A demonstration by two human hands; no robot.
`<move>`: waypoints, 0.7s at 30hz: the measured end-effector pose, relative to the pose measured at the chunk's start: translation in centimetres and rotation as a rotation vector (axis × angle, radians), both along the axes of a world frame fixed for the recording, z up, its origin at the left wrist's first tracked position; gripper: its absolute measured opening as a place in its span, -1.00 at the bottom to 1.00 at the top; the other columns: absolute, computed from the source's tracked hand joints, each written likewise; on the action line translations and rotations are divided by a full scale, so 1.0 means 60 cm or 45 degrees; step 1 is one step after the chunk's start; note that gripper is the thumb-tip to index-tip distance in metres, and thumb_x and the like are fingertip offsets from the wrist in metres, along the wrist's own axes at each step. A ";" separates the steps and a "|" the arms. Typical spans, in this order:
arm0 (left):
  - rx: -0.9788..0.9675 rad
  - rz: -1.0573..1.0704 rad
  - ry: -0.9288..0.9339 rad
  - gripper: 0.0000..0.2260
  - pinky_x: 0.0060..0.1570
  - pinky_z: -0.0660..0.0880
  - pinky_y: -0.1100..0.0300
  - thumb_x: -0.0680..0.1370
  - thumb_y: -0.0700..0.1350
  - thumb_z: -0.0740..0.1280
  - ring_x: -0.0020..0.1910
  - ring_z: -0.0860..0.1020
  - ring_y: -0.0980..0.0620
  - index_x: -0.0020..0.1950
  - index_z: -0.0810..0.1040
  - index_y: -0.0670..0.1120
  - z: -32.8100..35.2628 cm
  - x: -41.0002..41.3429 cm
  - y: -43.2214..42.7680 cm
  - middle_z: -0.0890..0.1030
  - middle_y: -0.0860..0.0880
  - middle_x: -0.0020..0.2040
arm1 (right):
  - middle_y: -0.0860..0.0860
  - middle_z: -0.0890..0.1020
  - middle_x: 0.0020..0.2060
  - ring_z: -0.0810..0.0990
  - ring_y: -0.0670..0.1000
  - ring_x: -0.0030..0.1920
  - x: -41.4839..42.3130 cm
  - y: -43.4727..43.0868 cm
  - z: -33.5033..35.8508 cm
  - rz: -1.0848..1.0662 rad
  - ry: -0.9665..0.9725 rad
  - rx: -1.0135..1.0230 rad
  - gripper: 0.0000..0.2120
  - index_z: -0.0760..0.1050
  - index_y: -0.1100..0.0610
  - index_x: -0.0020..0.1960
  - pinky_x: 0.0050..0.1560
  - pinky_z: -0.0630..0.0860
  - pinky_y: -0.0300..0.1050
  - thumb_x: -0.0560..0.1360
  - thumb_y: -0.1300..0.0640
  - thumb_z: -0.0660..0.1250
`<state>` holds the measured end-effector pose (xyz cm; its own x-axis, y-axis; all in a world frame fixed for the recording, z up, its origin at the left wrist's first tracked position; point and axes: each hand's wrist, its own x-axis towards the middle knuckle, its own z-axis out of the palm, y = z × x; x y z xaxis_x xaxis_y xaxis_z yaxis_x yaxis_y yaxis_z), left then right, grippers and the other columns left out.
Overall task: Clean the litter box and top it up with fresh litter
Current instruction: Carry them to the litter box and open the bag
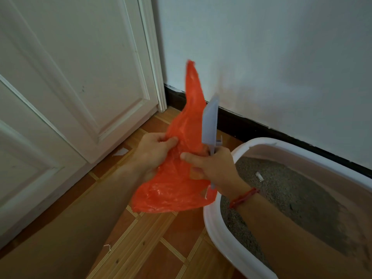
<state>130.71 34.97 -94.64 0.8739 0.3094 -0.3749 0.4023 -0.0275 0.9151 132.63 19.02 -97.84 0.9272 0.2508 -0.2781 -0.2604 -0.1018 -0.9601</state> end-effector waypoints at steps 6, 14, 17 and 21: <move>0.152 0.005 0.004 -0.84 -0.17 0.66 0.02 0.63 -0.23 0.30 -0.24 0.69 -0.05 -0.02 0.68 -0.17 -0.009 -0.002 0.018 0.73 -0.14 -0.11 | 0.16 0.68 -0.25 0.69 0.16 -0.23 0.024 0.005 -0.008 -0.165 -0.196 -0.357 -0.77 0.58 0.26 -0.15 -0.16 0.65 0.15 0.31 0.18 0.56; 0.130 -0.019 -0.026 -0.86 -0.23 0.62 0.07 0.61 -0.18 0.35 -0.30 0.70 0.01 -0.09 0.68 -0.10 -0.016 -0.007 0.004 0.72 -0.04 -0.24 | 0.09 0.69 -0.21 0.70 0.12 -0.24 0.022 0.019 -0.008 -0.004 -0.136 -0.368 -0.68 0.58 0.16 -0.09 -0.23 0.67 0.11 0.26 0.13 0.62; 0.264 -0.079 0.018 -0.89 -0.11 0.64 0.03 0.59 -0.05 0.39 -0.25 0.71 0.05 -0.03 0.66 -0.07 -0.016 -0.004 0.015 0.73 -0.01 -0.17 | 0.18 0.64 -0.33 0.64 0.18 -0.35 0.036 0.014 -0.013 -0.104 -0.162 -0.457 -0.88 0.56 0.30 -0.14 -0.32 0.64 0.12 0.34 0.30 0.44; 0.370 -0.160 0.060 -0.67 -0.05 0.67 0.00 0.39 -0.07 0.58 -0.11 0.71 0.00 0.11 0.61 -0.06 -0.024 -0.011 0.038 0.70 -0.03 -0.02 | 0.08 0.52 -0.41 0.52 0.08 -0.41 0.054 -0.005 -0.012 -0.151 -0.212 -0.496 -0.89 0.49 0.22 -0.26 -0.44 0.51 -0.10 0.36 0.30 0.42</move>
